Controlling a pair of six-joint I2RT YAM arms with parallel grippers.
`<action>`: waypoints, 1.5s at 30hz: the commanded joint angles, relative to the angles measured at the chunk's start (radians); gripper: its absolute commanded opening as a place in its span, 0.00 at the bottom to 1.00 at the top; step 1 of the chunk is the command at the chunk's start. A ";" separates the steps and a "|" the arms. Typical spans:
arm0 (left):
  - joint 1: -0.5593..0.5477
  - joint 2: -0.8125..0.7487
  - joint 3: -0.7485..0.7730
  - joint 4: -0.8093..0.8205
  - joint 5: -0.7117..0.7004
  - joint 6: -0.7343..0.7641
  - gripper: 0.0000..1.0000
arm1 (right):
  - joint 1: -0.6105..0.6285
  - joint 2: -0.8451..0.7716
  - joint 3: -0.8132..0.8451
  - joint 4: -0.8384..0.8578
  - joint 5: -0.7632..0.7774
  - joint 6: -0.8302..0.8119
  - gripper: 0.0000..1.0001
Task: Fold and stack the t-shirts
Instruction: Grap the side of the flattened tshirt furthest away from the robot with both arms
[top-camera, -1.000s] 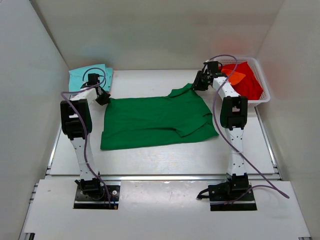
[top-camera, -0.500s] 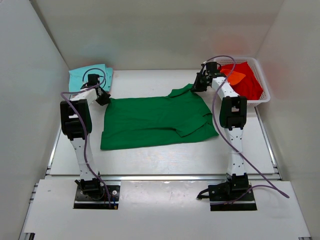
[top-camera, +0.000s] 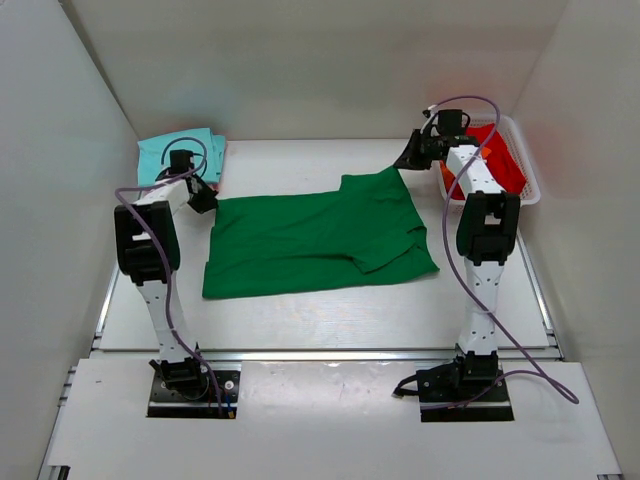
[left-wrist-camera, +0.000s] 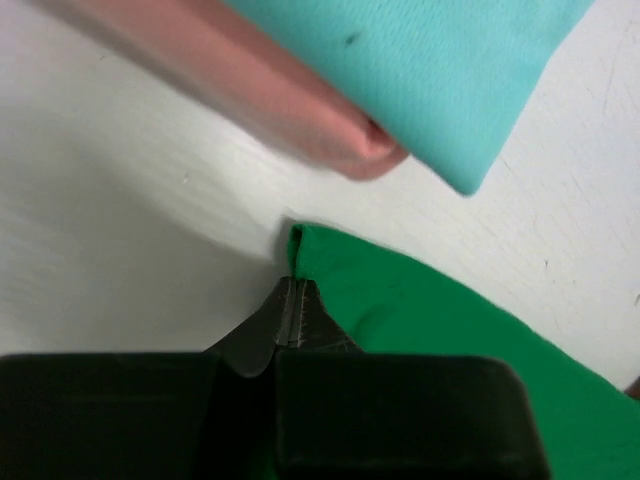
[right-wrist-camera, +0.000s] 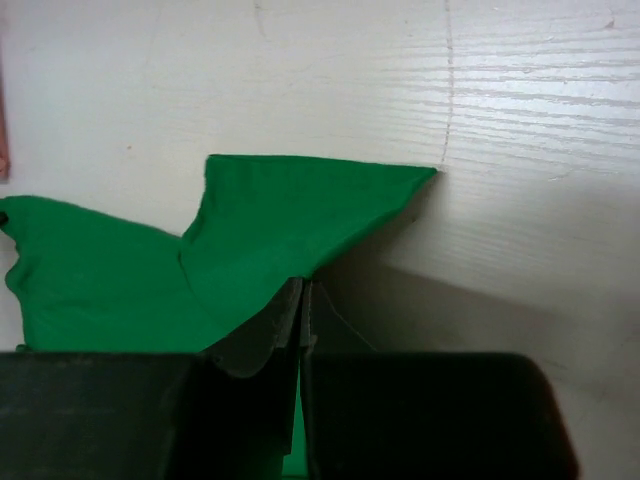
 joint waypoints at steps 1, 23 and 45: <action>0.014 -0.126 -0.046 0.034 0.024 0.013 0.00 | 0.001 -0.095 -0.041 0.035 -0.046 -0.026 0.00; 0.039 -0.260 -0.216 0.081 0.087 0.015 0.00 | -0.010 -0.366 -0.467 0.135 -0.107 -0.064 0.00; 0.102 -0.439 -0.452 0.123 0.119 0.065 0.00 | -0.064 -0.641 -0.914 0.259 -0.113 -0.109 0.00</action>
